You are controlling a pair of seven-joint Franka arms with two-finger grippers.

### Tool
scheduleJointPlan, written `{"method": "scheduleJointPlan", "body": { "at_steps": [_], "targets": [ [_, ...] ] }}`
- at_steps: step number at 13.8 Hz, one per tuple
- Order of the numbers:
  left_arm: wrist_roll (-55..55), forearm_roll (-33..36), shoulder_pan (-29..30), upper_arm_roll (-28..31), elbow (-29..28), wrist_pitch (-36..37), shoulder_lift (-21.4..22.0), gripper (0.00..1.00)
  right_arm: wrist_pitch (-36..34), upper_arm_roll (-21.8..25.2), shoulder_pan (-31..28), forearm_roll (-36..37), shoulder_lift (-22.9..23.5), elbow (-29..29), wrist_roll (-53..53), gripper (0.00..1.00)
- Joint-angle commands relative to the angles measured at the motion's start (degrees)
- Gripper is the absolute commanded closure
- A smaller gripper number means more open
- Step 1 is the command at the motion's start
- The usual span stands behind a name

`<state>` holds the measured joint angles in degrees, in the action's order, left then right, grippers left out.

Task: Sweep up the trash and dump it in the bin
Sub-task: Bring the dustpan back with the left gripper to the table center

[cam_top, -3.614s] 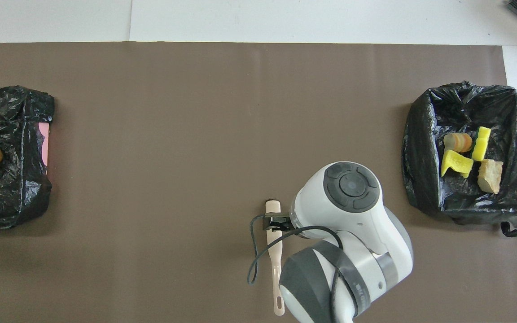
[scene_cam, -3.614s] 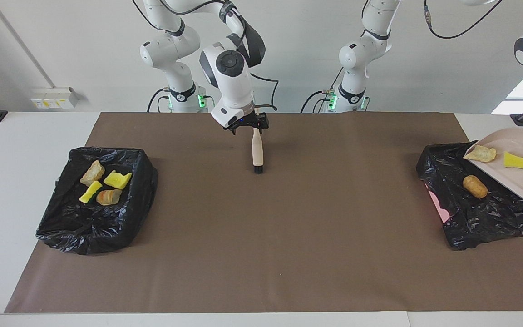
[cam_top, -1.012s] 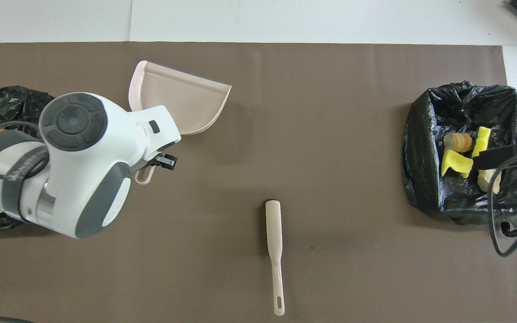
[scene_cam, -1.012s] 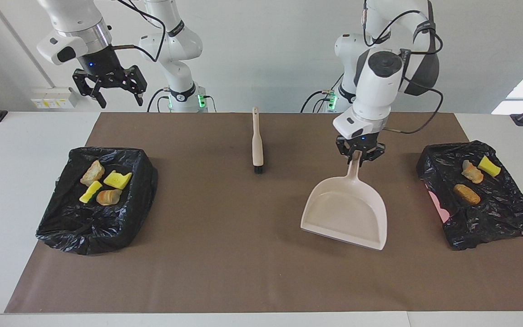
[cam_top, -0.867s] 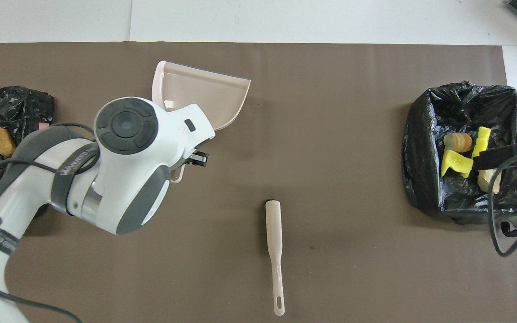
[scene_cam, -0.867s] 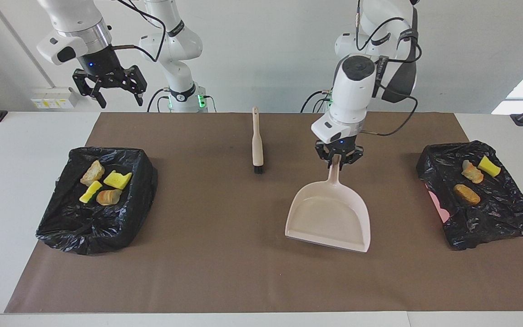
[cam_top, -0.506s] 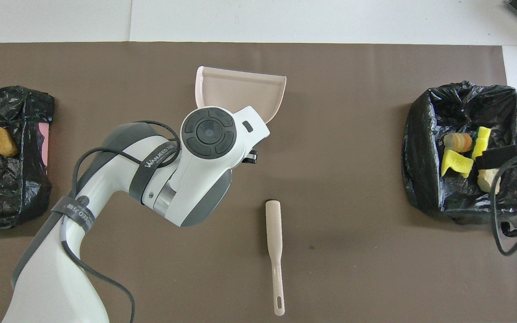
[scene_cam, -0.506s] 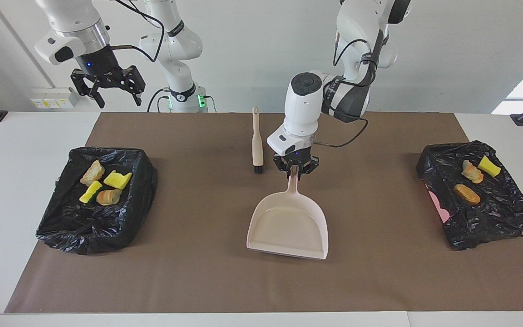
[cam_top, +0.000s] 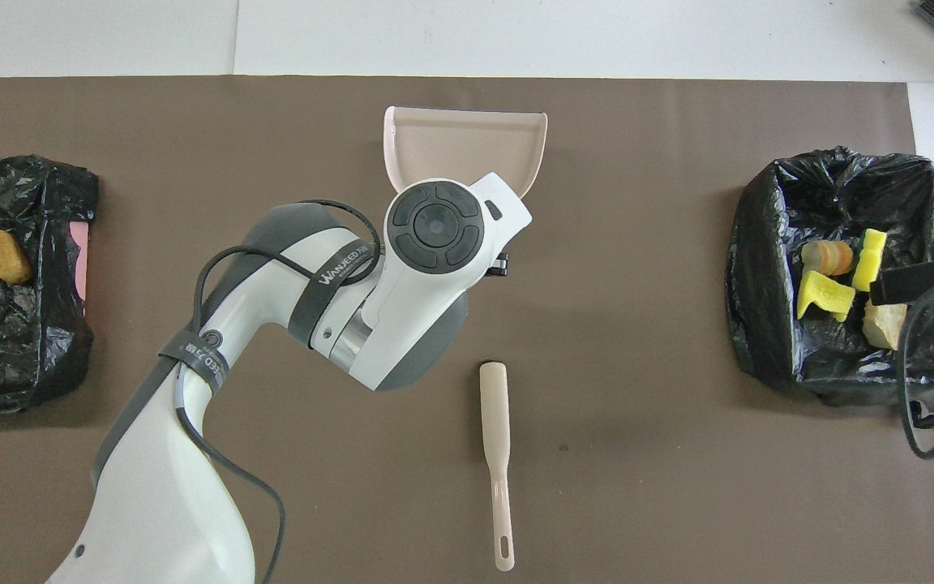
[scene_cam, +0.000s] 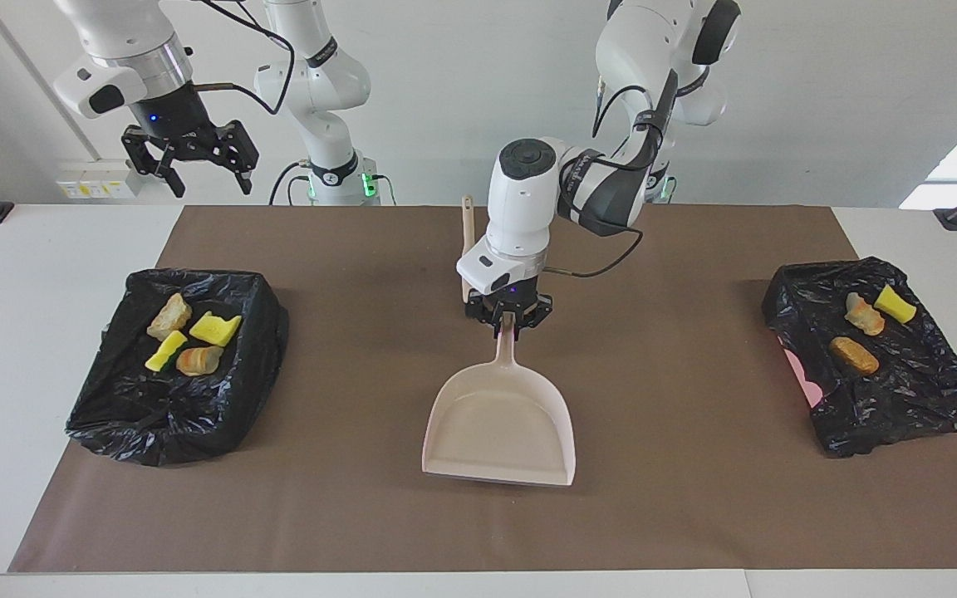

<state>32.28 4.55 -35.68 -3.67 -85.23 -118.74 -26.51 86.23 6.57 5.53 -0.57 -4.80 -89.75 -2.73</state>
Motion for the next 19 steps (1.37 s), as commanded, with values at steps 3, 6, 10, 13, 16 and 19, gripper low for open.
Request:
{"method": "scheduleJointPlan", "body": {
  "at_steps": [3,6,10,13,16,19],
  "targets": [
    [4.2,-0.3,-3.2,1.4,9.1,0.4,-9.0,1.0,-0.5,-0.4,-0.8,0.5,0.0,0.6,-1.5,0.0],
    [4.2,-0.6,-3.7,1.3,9.1,0.0,-10.4,1.0,-0.5,-0.4,-0.8,0.5,0.0,0.6,-1.4,0.0],
    [4.2,-0.6,-3.7,1.4,8.9,0.8,-10.2,0.37,-0.5,-0.4,-0.8,0.3,0.0,0.6,-1.4,0.0],
    [3.6,-0.1,-3.0,1.4,8.6,0.1,-9.3,0.0,-0.5,-0.4,-0.8,0.3,0.0,0.5,-1.5,0.0],
    [3.1,-0.2,-1.6,1.7,1.3,0.5,-1.2,0.0,-0.5,-0.4,-0.8,0.3,0.0,0.6,-1.6,0.0],
    [-2.5,-0.2,2.2,1.8,-10.2,1.1,10.4,0.0,-0.7,-0.3,-0.9,1.1,0.0,0.5,-1.7,0.0]
  ]
}}
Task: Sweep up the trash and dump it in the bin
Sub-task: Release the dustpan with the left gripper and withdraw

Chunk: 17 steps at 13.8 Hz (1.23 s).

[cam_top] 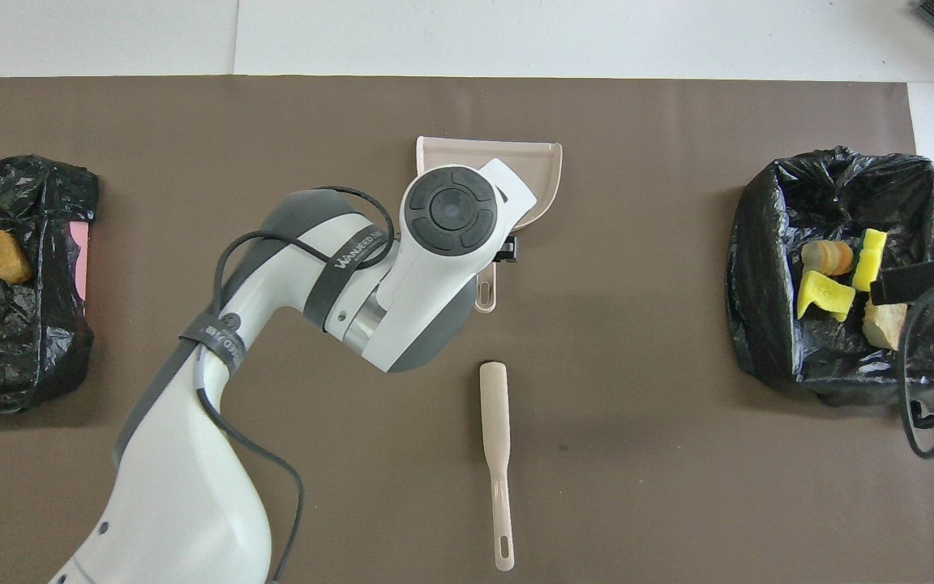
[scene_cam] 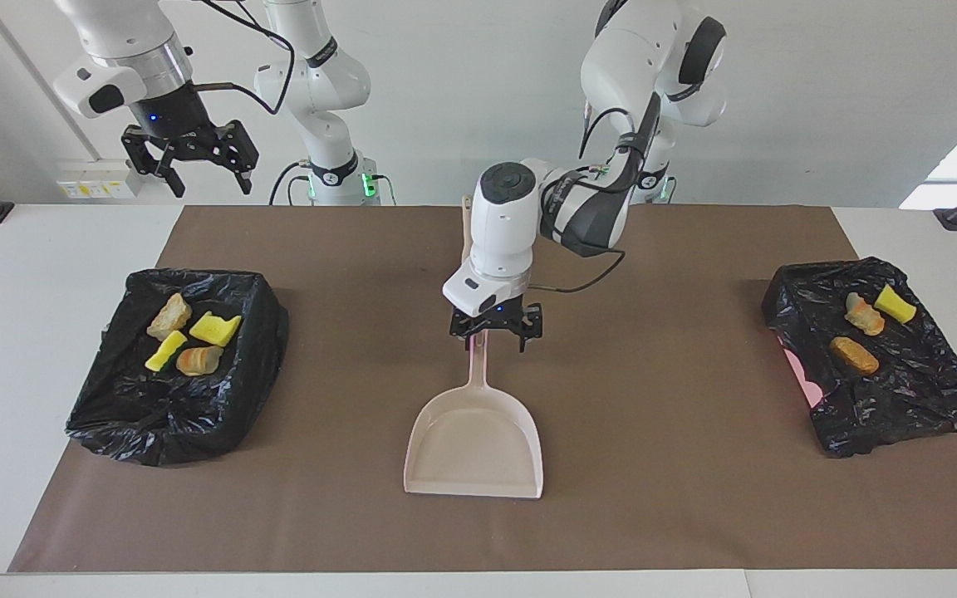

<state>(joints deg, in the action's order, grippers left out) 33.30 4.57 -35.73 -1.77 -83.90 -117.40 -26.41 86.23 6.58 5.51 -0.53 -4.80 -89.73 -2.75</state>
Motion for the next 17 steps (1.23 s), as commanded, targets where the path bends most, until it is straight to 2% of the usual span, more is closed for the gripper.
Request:
{"method": "scheduleJointPlan", "body": {
  "at_steps": [1,4,7,11,13,17],
  "targets": [
    [-5.8,-0.2,3.9,-0.1,-14.1,0.1,13.6,0.0,-0.8,-0.4,-0.8,1.1,-0.1,0.5,-1.6,0.0],
    [-16.6,-0.3,10.0,-0.2,-17.9,8.5,22.7,0.0,-0.7,-0.7,-0.7,0.4,-0.4,0.2,-1.6,0.0],
    [-25.8,-0.4,16.5,-0.1,-17.6,13.6,27.2,0.0,-0.6,-0.6,-0.7,0.1,-0.4,0.1,-1.6,0.0],
    [-31.5,-1.0,23.2,0.3,-14.9,18.8,30.4,0.0,-0.5,-0.6,-0.7,0.1,-1.1,-1.2,-1.4,0.0],
    [-36.3,-1.1,26.1,0.4,-9.8,23.8,30.5,0.0,-0.5,-0.6,-0.6,0.1,-1.2,-1.4,-1.4,0.0],
    [-39.5,-6.0,31.0,0.5,-2.5,32.3,29.8,0.0,-0.5,-0.6,-0.7,0.1,-1.2,-1.4,-1.5,0.0]
  ]
}}
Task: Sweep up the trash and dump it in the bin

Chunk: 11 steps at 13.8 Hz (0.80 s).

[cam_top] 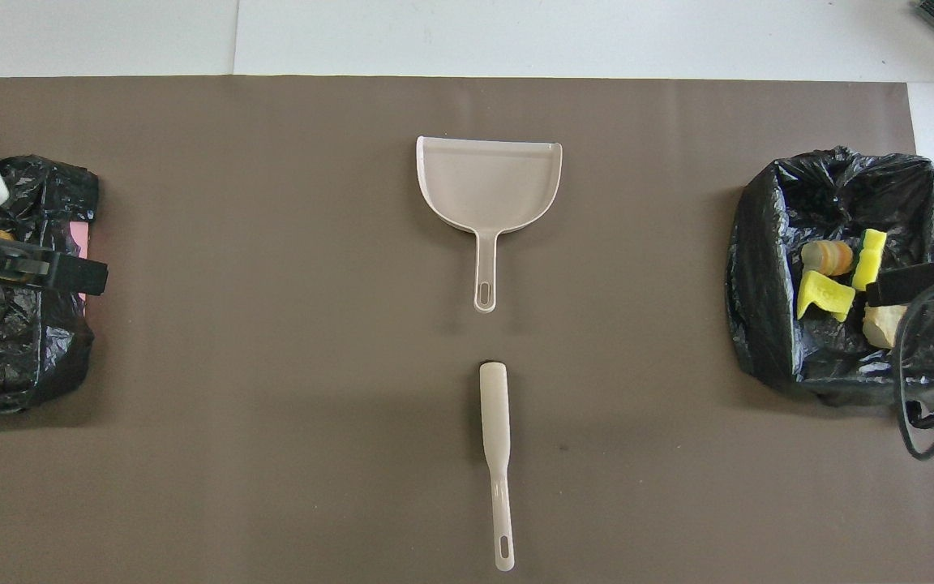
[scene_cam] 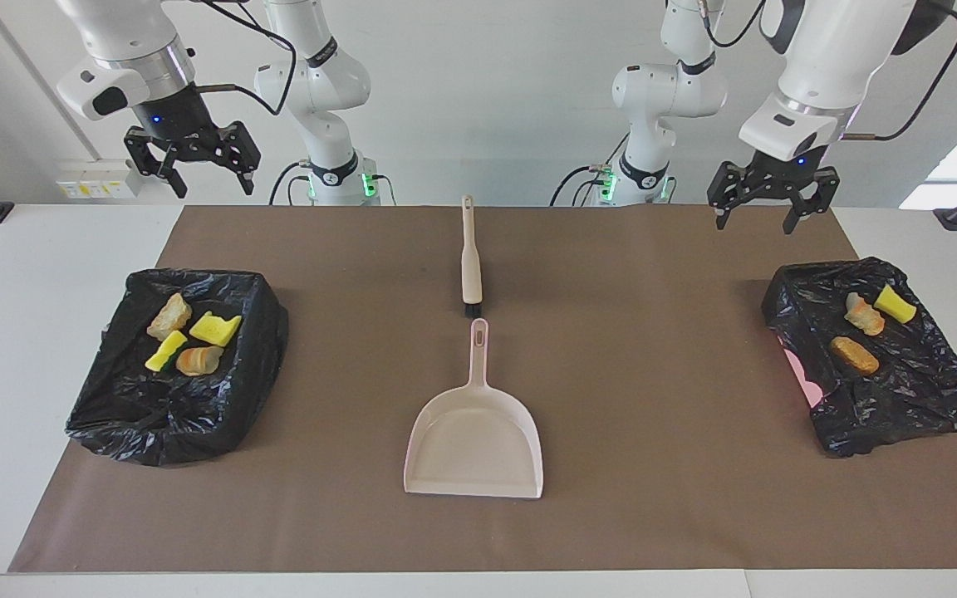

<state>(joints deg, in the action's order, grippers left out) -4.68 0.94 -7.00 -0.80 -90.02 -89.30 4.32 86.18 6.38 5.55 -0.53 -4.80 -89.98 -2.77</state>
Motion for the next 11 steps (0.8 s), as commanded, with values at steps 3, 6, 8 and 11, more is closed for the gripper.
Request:
{"method": "scheduleJointPlan", "body": {
  "at_steps": [3,6,8,11],
  "targets": [
    [-2.4,-2.4,2.7,-0.2,7.0,6.8,-1.7,0.0,-0.5,-0.4,-0.7,0.1,-1.2,-1.2,-1.4,0.0],
    [-2.3,-2.6,2.7,0.0,9.9,8.5,-3.4,0.0,-0.5,-0.4,-0.7,0.1,-1.2,-1.2,-1.4,0.0],
    [-2.3,-3.4,2.8,0.4,9.9,10.0,-3.4,0.0,-0.5,-0.4,-0.7,0.1,-1.2,-1.2,-1.4,0.0],
    [-2.1,-4.3,4.2,0.1,9.8,10.0,-2.7,0.0,-0.5,-0.4,-0.7,0.1,-1.2,-1.2,-1.4,0.0]
  ]
}}
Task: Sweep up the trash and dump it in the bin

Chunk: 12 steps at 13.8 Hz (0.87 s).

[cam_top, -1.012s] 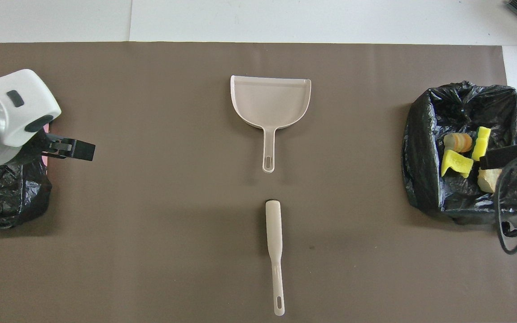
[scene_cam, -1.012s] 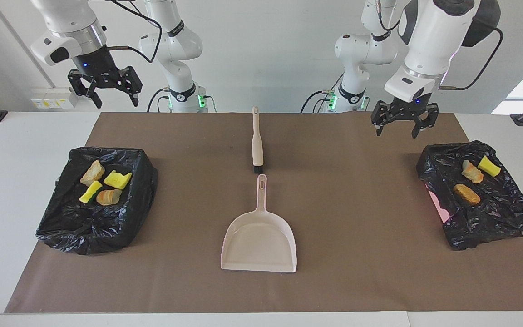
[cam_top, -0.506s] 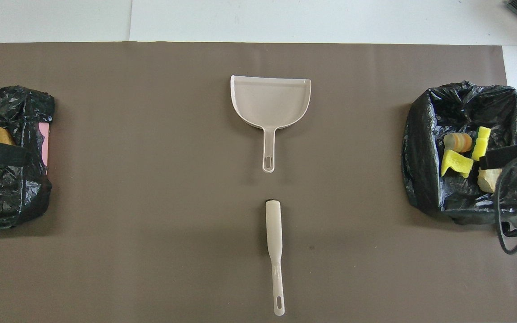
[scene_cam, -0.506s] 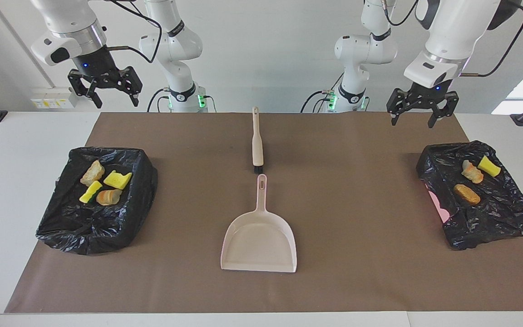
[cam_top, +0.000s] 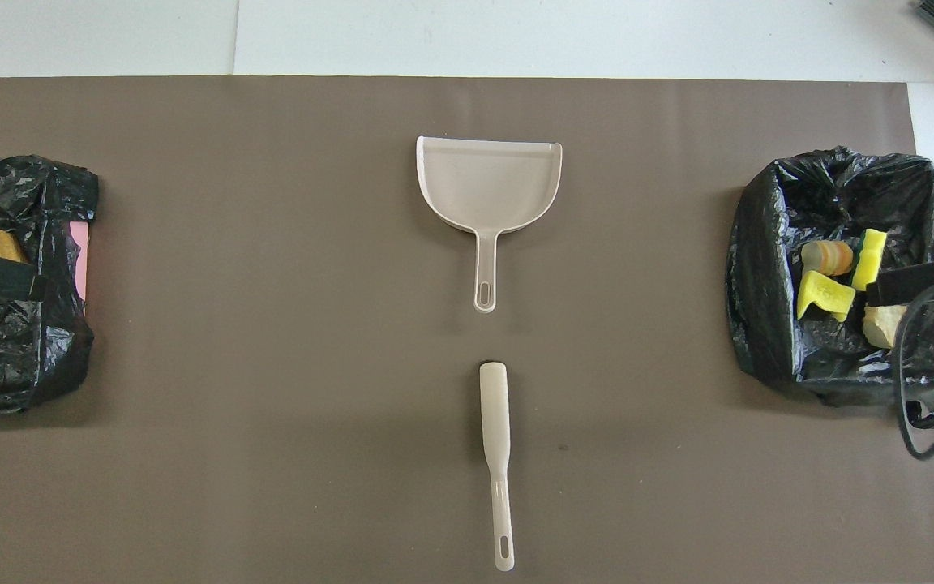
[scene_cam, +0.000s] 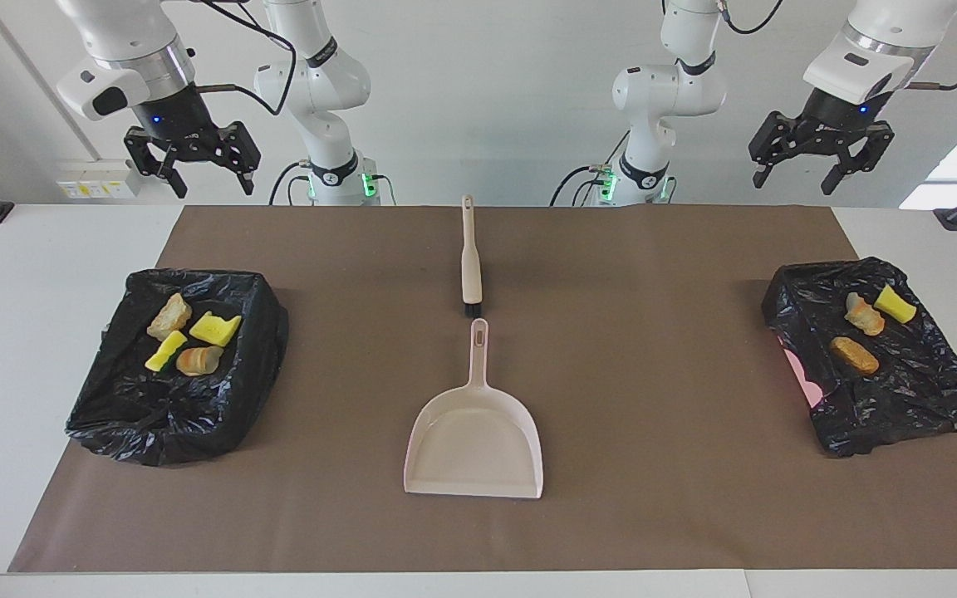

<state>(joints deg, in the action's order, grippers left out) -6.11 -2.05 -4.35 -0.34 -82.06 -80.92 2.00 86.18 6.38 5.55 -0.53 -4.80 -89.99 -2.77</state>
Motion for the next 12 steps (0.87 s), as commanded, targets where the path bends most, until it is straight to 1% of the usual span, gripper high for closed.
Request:
{"method": "scheduleJointPlan", "body": {
  "at_steps": [1,4,6,10,12],
  "targets": [
    [-0.5,-0.9,1.6,-0.6,1.7,1.1,-0.4,0.0,-0.5,-0.4,-0.7,0.1,-1.2,-1.2,-1.4,0.0],
    [0.0,-0.7,1.7,-0.7,1.6,1.6,-0.3,0.0,-0.5,-0.4,-0.7,0.1,-1.2,-1.2,-1.4,0.0],
    [0.7,0.9,1.6,-0.8,1.0,1.0,0.4,0.0,-0.5,-0.4,-0.7,0.1,-1.2,-1.2,-1.4,0.0],
    [1.1,1.7,1.5,-0.8,1.5,1.3,-0.4,0.0,-0.5,-0.4,-0.7,0.3,-1.3,-1.6,-1.5,0.0],
    [1.1,1.8,1.5,-0.8,1.5,1.2,-0.4,0.0,1.5,-0.4,-0.7,0.4,-1.5,-2.2,-1.4,0.0]
  ]
}}
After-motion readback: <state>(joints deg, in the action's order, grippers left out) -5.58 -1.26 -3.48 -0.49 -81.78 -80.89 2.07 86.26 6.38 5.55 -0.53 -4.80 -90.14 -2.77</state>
